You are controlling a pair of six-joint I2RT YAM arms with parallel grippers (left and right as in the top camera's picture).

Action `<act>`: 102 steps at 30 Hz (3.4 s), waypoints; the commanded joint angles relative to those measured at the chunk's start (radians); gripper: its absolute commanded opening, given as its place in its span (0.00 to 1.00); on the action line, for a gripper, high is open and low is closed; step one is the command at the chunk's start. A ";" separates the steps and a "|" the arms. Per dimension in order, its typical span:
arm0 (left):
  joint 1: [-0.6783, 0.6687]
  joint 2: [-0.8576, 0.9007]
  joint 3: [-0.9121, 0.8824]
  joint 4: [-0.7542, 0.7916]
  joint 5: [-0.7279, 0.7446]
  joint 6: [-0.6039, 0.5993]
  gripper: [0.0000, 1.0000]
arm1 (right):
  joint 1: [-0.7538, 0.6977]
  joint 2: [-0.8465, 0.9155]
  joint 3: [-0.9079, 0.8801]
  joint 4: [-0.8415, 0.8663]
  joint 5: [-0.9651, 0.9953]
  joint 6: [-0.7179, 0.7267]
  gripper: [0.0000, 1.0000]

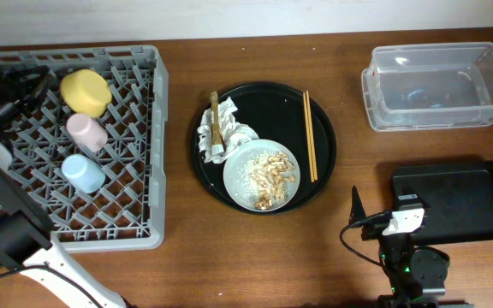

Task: Sort waste into correct bins and load items into the dishwasher rack
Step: 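Carry the yellow bowl to the rack's top edge and lower it, then adjust the yellow bowl in the rack with the left gripper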

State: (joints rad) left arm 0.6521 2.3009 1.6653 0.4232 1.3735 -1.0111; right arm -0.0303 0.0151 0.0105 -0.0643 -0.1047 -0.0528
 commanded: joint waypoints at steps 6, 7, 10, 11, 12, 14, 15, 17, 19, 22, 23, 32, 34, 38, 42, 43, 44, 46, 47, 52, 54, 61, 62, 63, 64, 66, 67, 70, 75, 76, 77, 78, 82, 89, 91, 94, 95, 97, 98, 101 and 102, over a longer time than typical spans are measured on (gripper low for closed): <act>0.079 0.016 0.001 0.041 0.048 -0.010 0.33 | -0.003 -0.006 -0.005 -0.007 0.005 0.001 0.98; 0.078 0.016 0.001 0.067 0.059 -0.031 0.31 | -0.003 -0.006 -0.005 -0.007 0.005 0.001 0.99; 0.039 0.016 0.001 0.186 0.090 -0.090 0.14 | -0.003 -0.006 -0.005 -0.007 0.005 0.001 0.98; 0.010 0.016 0.001 0.243 0.097 -0.114 0.04 | -0.003 -0.006 -0.005 -0.007 0.005 0.001 0.98; -0.016 0.016 0.001 0.290 0.101 -0.130 0.01 | -0.003 -0.006 -0.005 -0.007 0.005 0.001 0.99; -0.074 0.016 0.001 0.377 0.109 -0.153 0.01 | -0.003 -0.006 -0.005 -0.007 0.005 0.001 0.98; -0.098 0.016 0.001 0.398 0.111 -0.152 0.01 | -0.003 -0.006 -0.005 -0.007 0.005 0.001 0.98; -0.151 0.016 0.001 0.413 0.105 -0.150 0.01 | -0.003 -0.006 -0.005 -0.007 0.005 0.001 0.98; -0.192 0.016 0.002 0.415 0.104 -0.134 0.01 | -0.003 -0.006 -0.005 -0.007 0.005 0.001 0.98; -0.219 0.016 0.016 0.484 0.104 -0.132 0.01 | -0.003 -0.006 -0.005 -0.007 0.005 0.001 0.98; -0.220 0.016 0.019 0.531 0.100 -0.132 0.02 | -0.003 -0.006 -0.005 -0.007 0.005 0.001 0.98; -0.211 0.016 0.037 0.616 -0.055 -0.163 0.99 | -0.003 -0.006 -0.005 -0.007 0.005 0.001 0.98; -0.214 0.016 0.083 0.623 -0.028 -0.163 0.99 | -0.003 -0.006 -0.005 -0.007 0.005 0.001 0.98; -0.214 0.016 0.242 0.611 0.052 -0.164 0.99 | -0.003 -0.006 -0.005 -0.007 0.005 0.001 0.98; -0.214 0.016 0.354 0.575 0.033 -0.167 0.99 | -0.003 -0.006 -0.005 -0.007 0.005 0.001 0.98; -0.214 0.016 0.357 0.575 0.041 -0.171 0.99 | -0.003 -0.006 -0.005 -0.007 0.005 0.001 0.98; -0.214 0.016 0.357 0.575 0.056 -0.172 0.99 | -0.003 -0.006 -0.005 -0.007 0.005 0.001 0.98; -0.214 0.016 0.357 0.574 0.055 -0.192 0.99 | -0.003 -0.006 -0.005 -0.007 0.005 0.001 0.98; -0.218 0.016 0.357 0.574 0.029 -0.217 0.99 | -0.003 -0.006 -0.005 -0.007 0.005 0.001 0.98; -0.242 0.016 0.357 0.556 -0.283 -0.482 0.99 | -0.003 -0.006 -0.005 -0.007 0.005 0.001 0.98; -0.240 0.016 0.363 0.447 -0.344 -0.465 0.99 | -0.003 -0.006 -0.005 -0.007 0.005 0.001 0.98; -0.204 0.016 0.381 -0.204 -0.226 0.125 0.99 | -0.003 -0.006 -0.005 -0.007 0.005 0.001 0.98; -0.190 0.016 0.389 -0.232 -0.230 0.138 0.99 | -0.003 -0.006 -0.005 -0.007 0.005 0.001 0.98; -0.176 0.016 0.395 -0.249 -0.237 0.139 0.99 | -0.003 -0.006 -0.005 -0.007 0.005 0.001 0.99; -0.166 0.014 0.399 -0.264 -0.236 0.147 0.99 | -0.003 -0.006 -0.005 -0.007 0.005 0.001 0.98; -0.153 0.000 0.399 -0.341 -0.245 0.227 0.99 | -0.003 -0.006 -0.005 -0.007 0.005 0.001 0.98; -0.148 -0.018 0.399 -0.446 -0.280 0.326 0.99 | -0.003 -0.006 -0.005 -0.007 0.005 0.001 0.98; -0.159 -0.117 0.428 -0.993 -0.807 0.735 0.99 | -0.003 -0.006 -0.005 -0.007 0.005 0.001 0.98; -0.261 -0.214 0.450 -1.135 -1.181 1.068 0.99 | -0.003 -0.006 -0.005 -0.007 0.005 0.001 0.99; -0.280 -0.228 0.451 -1.123 -1.102 1.064 0.99 | -0.003 -0.006 -0.005 -0.007 0.005 0.001 0.98; -0.290 -0.235 0.451 -1.117 -1.050 1.064 0.99 | -0.003 -0.006 -0.005 -0.007 0.005 0.001 0.98; -0.307 -0.242 0.451 -1.108 -0.946 1.065 0.99 | -0.003 -0.006 -0.005 -0.007 0.005 0.001 0.98; -0.346 -0.241 0.451 -1.082 -0.900 1.065 0.99 | -0.003 -0.006 -0.005 -0.007 0.005 0.001 0.98; -0.407 -0.231 0.441 -1.107 -1.170 1.145 0.16 | -0.003 -0.006 -0.005 -0.007 0.005 0.001 0.98; -0.414 -0.212 0.433 -1.096 -1.172 1.144 0.04 | -0.003 -0.006 -0.005 -0.007 0.005 0.001 0.98; -0.421 -0.165 0.431 -1.098 -1.175 1.145 0.02 | -0.003 -0.006 -0.005 -0.007 0.005 0.001 0.98; -0.420 -0.148 0.431 -1.101 -1.194 1.144 0.00 | -0.003 -0.006 -0.005 -0.007 0.005 0.001 0.98; -0.420 -0.119 0.431 -1.117 -1.272 1.145 0.00 | -0.003 -0.006 -0.005 -0.007 0.005 0.001 0.98; -0.420 -0.103 0.431 -1.126 -1.314 1.165 0.00 | -0.003 -0.006 -0.005 -0.007 0.005 0.001 0.98; -0.423 -0.074 0.430 -1.140 -1.311 1.241 0.00 | -0.003 -0.006 -0.005 -0.007 0.005 0.001 0.98; -0.422 -0.068 0.430 -1.140 -1.311 1.241 0.00 | -0.003 -0.006 -0.005 -0.007 0.005 0.001 0.98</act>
State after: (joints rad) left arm 0.2356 2.2074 2.1033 -0.7158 0.1051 0.1654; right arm -0.0303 0.0158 0.0105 -0.0647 -0.1047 -0.0532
